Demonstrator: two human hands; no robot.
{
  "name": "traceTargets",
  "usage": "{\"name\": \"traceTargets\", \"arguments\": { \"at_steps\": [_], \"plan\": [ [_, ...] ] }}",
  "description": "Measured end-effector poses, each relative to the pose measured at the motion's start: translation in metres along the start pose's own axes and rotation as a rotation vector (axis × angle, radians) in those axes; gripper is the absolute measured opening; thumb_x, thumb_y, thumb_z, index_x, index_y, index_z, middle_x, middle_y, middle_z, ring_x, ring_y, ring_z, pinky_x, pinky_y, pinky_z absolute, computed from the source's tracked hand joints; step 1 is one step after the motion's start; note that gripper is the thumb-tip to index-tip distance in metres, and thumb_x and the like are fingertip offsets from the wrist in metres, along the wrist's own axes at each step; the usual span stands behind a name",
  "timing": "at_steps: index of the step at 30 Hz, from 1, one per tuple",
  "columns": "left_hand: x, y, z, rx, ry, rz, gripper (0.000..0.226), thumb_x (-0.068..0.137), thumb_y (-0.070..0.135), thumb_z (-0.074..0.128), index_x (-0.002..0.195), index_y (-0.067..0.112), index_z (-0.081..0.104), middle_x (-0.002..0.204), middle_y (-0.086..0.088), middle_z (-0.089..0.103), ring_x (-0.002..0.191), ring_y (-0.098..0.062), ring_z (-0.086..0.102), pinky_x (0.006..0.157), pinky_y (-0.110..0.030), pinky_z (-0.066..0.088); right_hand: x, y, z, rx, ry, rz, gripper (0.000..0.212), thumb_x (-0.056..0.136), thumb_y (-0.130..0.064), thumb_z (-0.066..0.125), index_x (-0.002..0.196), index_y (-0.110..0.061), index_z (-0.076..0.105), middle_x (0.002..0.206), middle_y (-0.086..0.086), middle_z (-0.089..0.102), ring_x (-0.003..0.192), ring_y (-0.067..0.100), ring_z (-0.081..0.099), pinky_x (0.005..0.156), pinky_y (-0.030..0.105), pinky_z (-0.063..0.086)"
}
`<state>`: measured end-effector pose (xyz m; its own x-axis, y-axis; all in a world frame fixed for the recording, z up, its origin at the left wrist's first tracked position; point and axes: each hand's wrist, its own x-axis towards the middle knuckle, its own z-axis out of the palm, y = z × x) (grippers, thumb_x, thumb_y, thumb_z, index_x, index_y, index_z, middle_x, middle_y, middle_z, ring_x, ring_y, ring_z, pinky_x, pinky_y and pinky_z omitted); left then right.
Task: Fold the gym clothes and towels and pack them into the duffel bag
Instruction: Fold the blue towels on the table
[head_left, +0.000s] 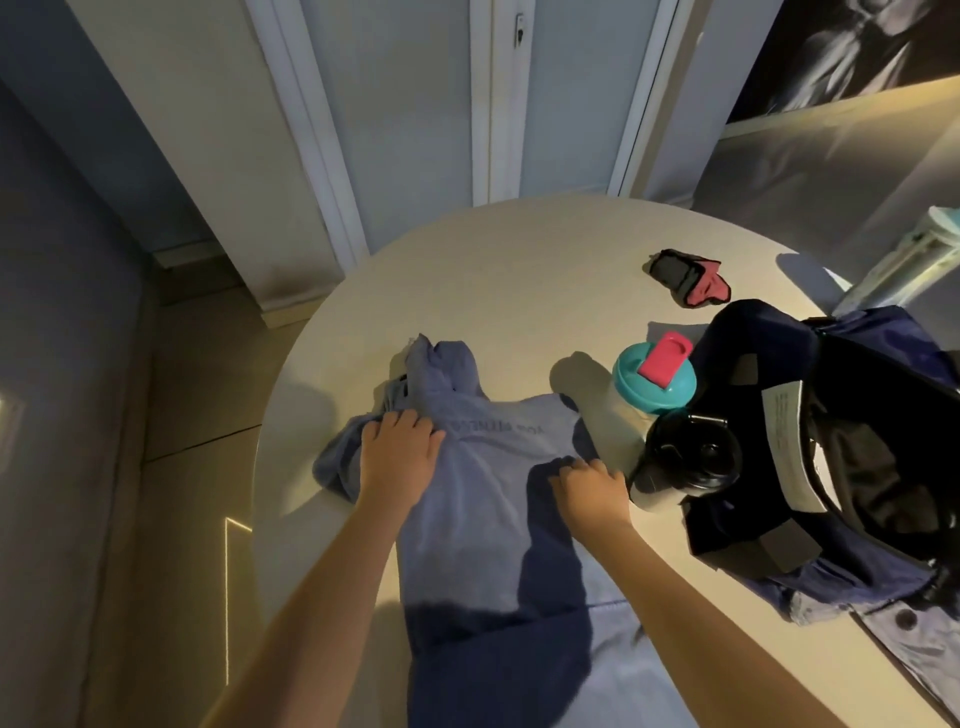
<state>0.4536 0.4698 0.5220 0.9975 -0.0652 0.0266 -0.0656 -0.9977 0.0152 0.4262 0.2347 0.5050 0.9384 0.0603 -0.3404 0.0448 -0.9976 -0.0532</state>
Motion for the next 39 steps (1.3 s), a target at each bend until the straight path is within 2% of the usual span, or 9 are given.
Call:
{"name": "traceTargets", "arguments": {
  "at_steps": [5, 8, 12, 20, 24, 26, 31, 35, 39],
  "plan": [
    [0.035, -0.004, -0.011, -0.107, 0.030, -0.034, 0.043, 0.097, 0.036, 0.044, 0.135, 0.014, 0.043, 0.135, -0.007, 0.047, 0.121, -0.025, 0.046, 0.097, -0.036, 0.035, 0.033, -0.006, -0.015, 0.006, 0.101, 0.052, 0.034, 0.098, -0.015, 0.036, 0.129, -0.012, 0.047, 0.128, 0.008, 0.052, 0.119, 0.028, 0.046, 0.094, 0.036, 0.039],
    [0.047, -0.008, -0.001, -0.153, -0.083, 0.023, 0.059, 0.095, 0.037, 0.049, 0.146, 0.020, 0.027, 0.151, 0.000, 0.031, 0.136, -0.021, 0.033, 0.106, -0.035, 0.029, 0.063, -0.007, -0.025, 0.086, 0.102, -0.009, 0.048, 0.095, -0.006, 0.040, 0.141, -0.012, 0.032, 0.144, 0.009, 0.036, 0.123, 0.030, 0.044, 0.095, 0.039, 0.041],
    [0.050, -0.008, 0.010, -0.255, -0.063, -0.025, 0.053, 0.092, 0.030, 0.055, 0.141, 0.023, 0.036, 0.147, 0.004, 0.035, 0.132, -0.019, 0.037, 0.104, -0.034, 0.033, 0.098, -0.006, -0.032, 0.099, -0.024, -0.059, 0.070, 0.092, 0.002, 0.042, 0.151, -0.017, 0.009, 0.158, 0.003, 0.009, 0.124, 0.034, 0.044, 0.093, 0.042, 0.045],
    [0.040, -0.001, 0.004, -0.166, 0.043, -0.126, 0.036, 0.093, 0.034, 0.054, 0.126, 0.021, 0.049, 0.123, -0.001, 0.053, 0.114, -0.022, 0.049, 0.092, -0.033, 0.037, 0.097, -0.014, -0.033, -0.052, 0.009, 0.024, 0.040, 0.094, -0.001, 0.044, 0.134, -0.005, 0.041, 0.130, 0.015, 0.038, 0.108, 0.033, 0.056, 0.085, 0.040, 0.049],
    [0.036, -0.012, -0.012, -0.259, 0.057, -0.121, 0.009, 0.090, 0.025, 0.060, 0.089, 0.016, 0.060, 0.093, -0.002, 0.064, 0.091, -0.023, 0.058, 0.077, -0.032, 0.043, 0.080, -0.011, -0.044, -0.109, 0.093, 0.005, 0.030, 0.092, -0.003, 0.050, 0.122, -0.007, 0.050, 0.122, 0.010, 0.046, 0.102, 0.029, 0.060, 0.081, 0.036, 0.051],
    [0.032, -0.022, -0.017, -0.378, 0.047, -0.148, 0.017, 0.089, 0.019, 0.062, 0.074, 0.016, 0.054, 0.077, -0.004, 0.060, 0.077, -0.026, 0.057, 0.066, -0.034, 0.043, 0.073, -0.008, -0.053, -0.097, 0.115, -0.021, 0.030, 0.091, -0.002, 0.051, 0.120, -0.007, 0.048, 0.118, 0.011, 0.050, 0.101, 0.029, 0.061, 0.078, 0.035, 0.050],
    [0.022, -0.032, -0.043, -0.471, 0.048, -0.260, 0.016, 0.091, 0.019, 0.059, 0.075, 0.016, 0.056, 0.072, -0.001, 0.055, 0.068, -0.023, 0.054, 0.056, -0.030, 0.041, 0.051, -0.002, -0.083, 0.150, 0.212, -0.033, 0.026, 0.087, -0.001, 0.045, 0.112, -0.001, 0.051, 0.113, 0.016, 0.055, 0.096, 0.033, 0.058, 0.068, 0.032, 0.039],
    [0.006, -0.024, -0.070, -0.727, 0.098, -0.321, 0.010, 0.088, 0.012, 0.060, 0.079, 0.011, 0.064, 0.066, -0.002, 0.061, 0.064, -0.022, 0.061, 0.058, -0.031, 0.047, 0.013, 0.008, -0.097, 0.388, 0.429, -0.080, 0.016, 0.085, 0.004, 0.047, 0.097, 0.004, 0.057, 0.099, 0.020, 0.054, 0.070, 0.028, 0.043, 0.052, 0.030, 0.026],
    [-0.039, -0.008, -0.087, -0.761, 0.167, -0.320, 0.013, 0.087, 0.013, 0.061, 0.074, 0.016, 0.061, 0.065, 0.006, 0.058, 0.062, -0.009, 0.054, 0.055, -0.018, 0.037, -0.043, 0.027, -0.087, 0.562, 0.568, -0.131, 0.007, 0.083, 0.005, 0.055, 0.087, 0.005, 0.061, 0.089, 0.016, 0.053, 0.065, 0.034, 0.050, 0.053, 0.029, 0.036]
  ]
}}
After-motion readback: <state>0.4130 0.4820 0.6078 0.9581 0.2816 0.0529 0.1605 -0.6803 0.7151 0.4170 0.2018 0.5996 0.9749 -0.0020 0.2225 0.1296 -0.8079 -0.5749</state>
